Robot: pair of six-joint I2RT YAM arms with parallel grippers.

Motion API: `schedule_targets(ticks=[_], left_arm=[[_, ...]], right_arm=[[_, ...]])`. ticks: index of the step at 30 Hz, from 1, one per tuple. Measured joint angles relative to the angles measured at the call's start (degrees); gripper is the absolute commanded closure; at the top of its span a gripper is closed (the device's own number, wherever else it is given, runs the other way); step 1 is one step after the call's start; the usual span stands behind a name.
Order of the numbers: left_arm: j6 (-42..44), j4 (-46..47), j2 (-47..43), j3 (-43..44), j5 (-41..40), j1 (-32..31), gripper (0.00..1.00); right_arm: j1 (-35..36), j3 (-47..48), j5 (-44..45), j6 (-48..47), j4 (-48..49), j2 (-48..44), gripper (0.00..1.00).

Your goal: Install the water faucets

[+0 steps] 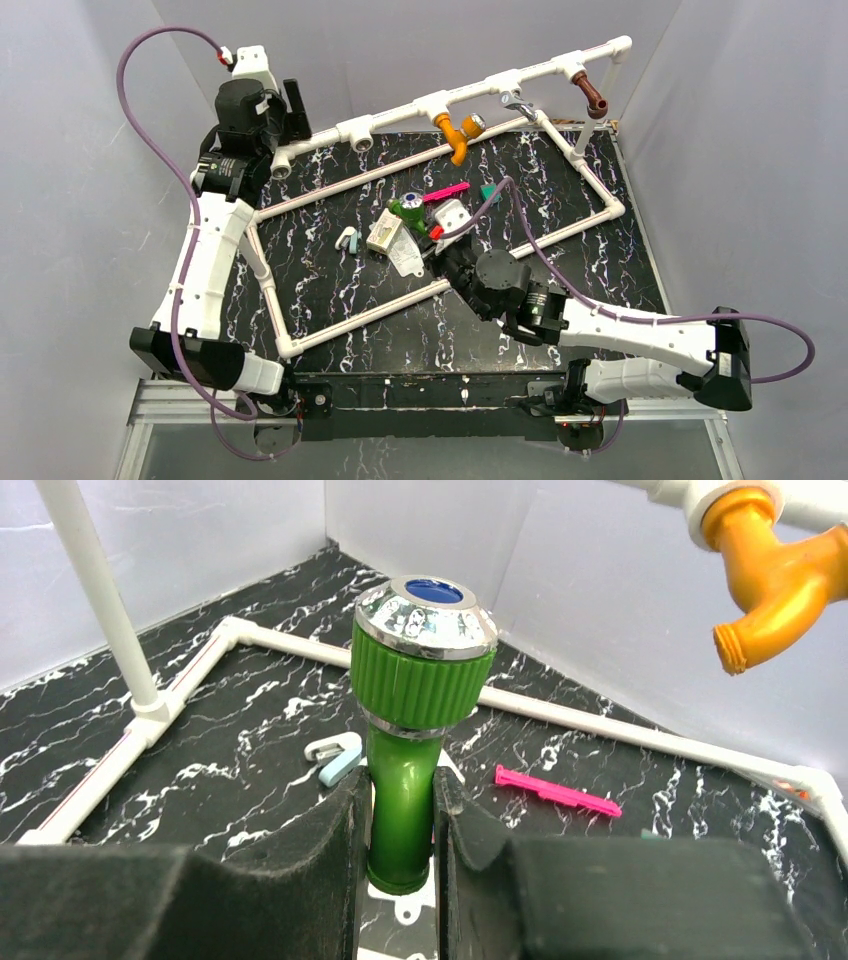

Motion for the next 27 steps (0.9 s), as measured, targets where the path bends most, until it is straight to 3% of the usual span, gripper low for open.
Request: schedule_targets(ticks=[14,21,27], left_arm=[[-4.66,5.81,-5.84,-8.90,0.70,3.08,0.26],[-5.66,7.10,-5.01,-8.74,-2.34,2.89,0.26],[-5.60,7.19,2.27,-4.20,-2.99,3.04,0.26]], right_arm=[[0.02,-4.74,0.44,-12.39,25.70,8.22,0.99],[0.02,-2.86,1.01,-14.45,28.87,9.64,0.99],[0.02,-1.95,1.11,-13.77,28.63,9.64,0.99]])
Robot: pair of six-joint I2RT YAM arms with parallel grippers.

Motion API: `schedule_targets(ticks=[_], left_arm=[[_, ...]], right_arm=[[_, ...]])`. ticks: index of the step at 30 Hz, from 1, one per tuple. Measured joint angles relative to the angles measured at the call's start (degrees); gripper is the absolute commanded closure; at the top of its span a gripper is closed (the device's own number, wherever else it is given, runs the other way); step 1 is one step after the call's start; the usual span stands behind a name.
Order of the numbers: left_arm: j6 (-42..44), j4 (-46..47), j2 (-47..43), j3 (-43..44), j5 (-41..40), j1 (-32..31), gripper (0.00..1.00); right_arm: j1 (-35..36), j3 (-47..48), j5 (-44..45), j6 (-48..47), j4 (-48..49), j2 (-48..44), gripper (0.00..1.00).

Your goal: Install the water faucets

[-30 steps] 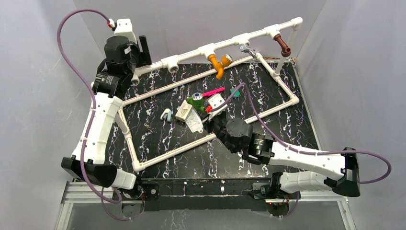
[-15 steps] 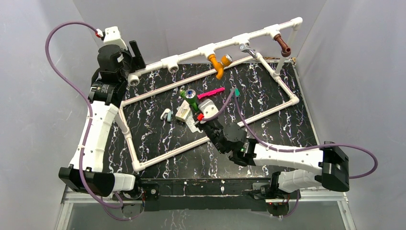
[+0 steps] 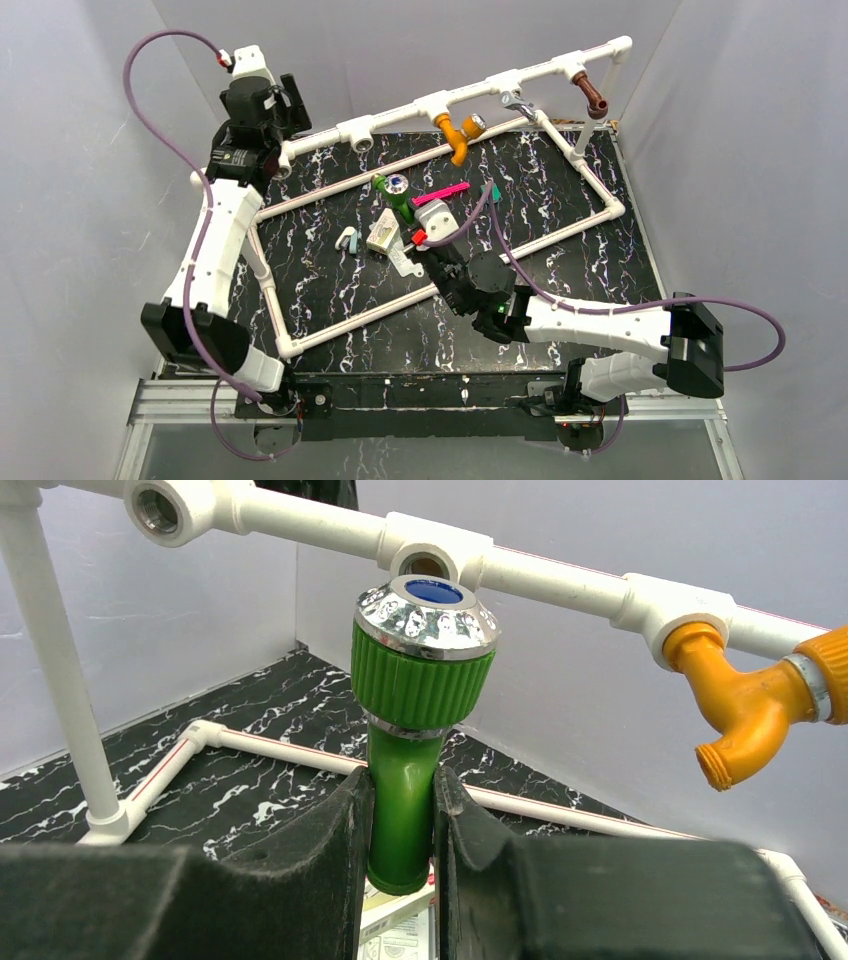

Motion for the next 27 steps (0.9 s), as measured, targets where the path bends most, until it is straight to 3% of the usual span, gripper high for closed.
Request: schedule_targets(ticks=[7,19,27], left_arm=[[2.67,0.09,4.26,0.48,-1.99,0.09,0.26],[3.72,3.10,-6.60,-9.66,-3.04,0.15,0.26],[3.72,4.57,-8.52,-11.80,-3.15,0.17,0.27]], right_arm=[[0.00,0.07,0.07,1.33,-0.28,-0.02,0.99],[0.00,0.13,1.03,2.38,0.28,0.39,0.99],[0.00,2.32,2.25,1.46,1.95,3.06,0.99]])
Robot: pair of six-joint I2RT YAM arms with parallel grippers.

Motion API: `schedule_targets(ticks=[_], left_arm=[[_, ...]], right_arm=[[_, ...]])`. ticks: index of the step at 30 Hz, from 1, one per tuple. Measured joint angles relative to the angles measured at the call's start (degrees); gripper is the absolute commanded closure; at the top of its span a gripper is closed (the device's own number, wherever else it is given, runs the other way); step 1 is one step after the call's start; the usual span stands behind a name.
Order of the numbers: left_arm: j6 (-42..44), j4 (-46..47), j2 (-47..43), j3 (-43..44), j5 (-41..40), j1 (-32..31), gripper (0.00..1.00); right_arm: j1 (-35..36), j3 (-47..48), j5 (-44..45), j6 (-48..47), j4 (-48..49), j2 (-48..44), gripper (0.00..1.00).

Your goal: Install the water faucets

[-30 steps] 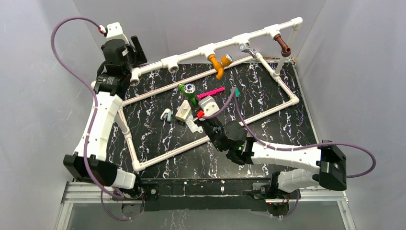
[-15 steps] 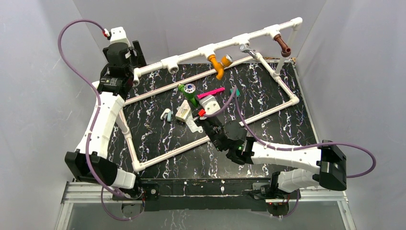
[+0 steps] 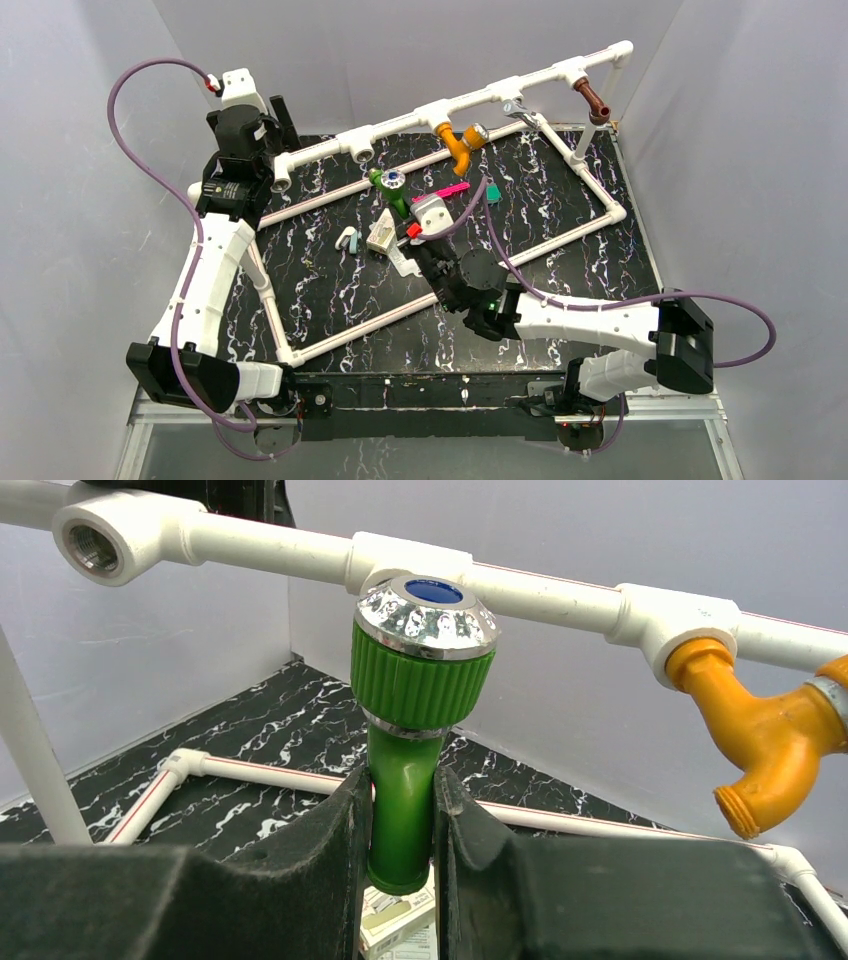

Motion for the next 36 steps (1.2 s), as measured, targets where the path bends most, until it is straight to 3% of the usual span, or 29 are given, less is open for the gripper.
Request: schedule_targets(ticks=[15,23,36], left_arm=[[-0.20,1.68,-0.48,-1.11,-0.87,-0.52,0.27],[0.24,1.70,-0.46,-1.11,-2.32,-1.27,0.27],[0.83,2.34,-0.42,-1.36,-4.09,-2.40,0.26]], right_arm=[[0.02,2.23,0.94,-2.51,5.62,4.04,0.99],[1.46,2.23,4.52,-9.94,16.37,7.63,0.99],[2.45,2.29,7.23,-14.27,20.63,10.45,0.99]])
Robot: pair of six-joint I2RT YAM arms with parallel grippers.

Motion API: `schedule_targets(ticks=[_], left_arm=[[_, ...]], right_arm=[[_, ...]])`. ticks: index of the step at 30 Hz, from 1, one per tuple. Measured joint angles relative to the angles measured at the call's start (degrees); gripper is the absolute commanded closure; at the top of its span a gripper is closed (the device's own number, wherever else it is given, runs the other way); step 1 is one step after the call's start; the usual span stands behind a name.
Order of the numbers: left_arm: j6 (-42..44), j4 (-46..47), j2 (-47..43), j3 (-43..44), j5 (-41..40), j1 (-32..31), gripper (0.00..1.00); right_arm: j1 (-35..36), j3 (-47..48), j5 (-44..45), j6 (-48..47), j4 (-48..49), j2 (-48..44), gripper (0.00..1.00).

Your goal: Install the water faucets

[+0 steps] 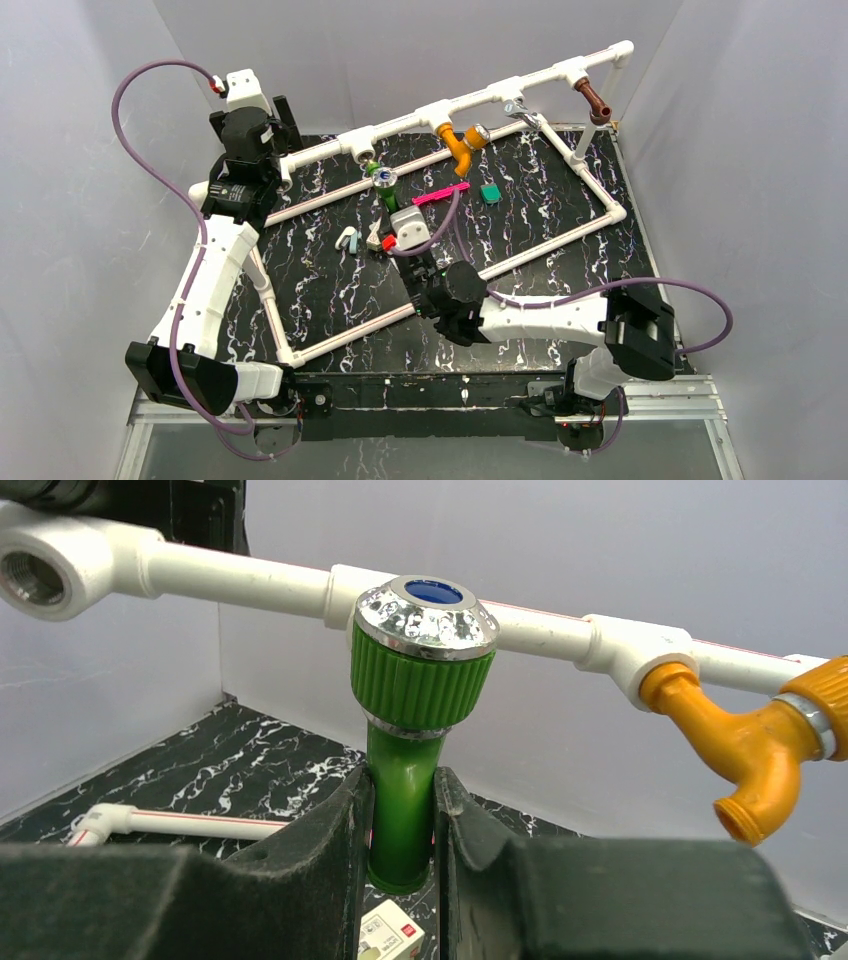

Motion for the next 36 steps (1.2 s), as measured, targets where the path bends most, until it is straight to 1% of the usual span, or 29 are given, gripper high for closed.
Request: schedule_targets(ticks=[7,24,36], left_arm=[[0.20,0.37,0.02,-0.07,-0.87,-0.76,0.26],[1.46,0.92,0.04,-0.28,-2.38,-2.03,0.25],[1.90,1.25,0.04,-0.39,-3.06,-2.45,0.25]], right_arm=[[0.59,1.18,1.09,-2.36,1.22,2.71,0.99],[0.85,4.52,2.47,-5.95,3.50,5.51,0.99],[1.05,4.98,3.67,-7.37,3.98,5.60,0.99]])
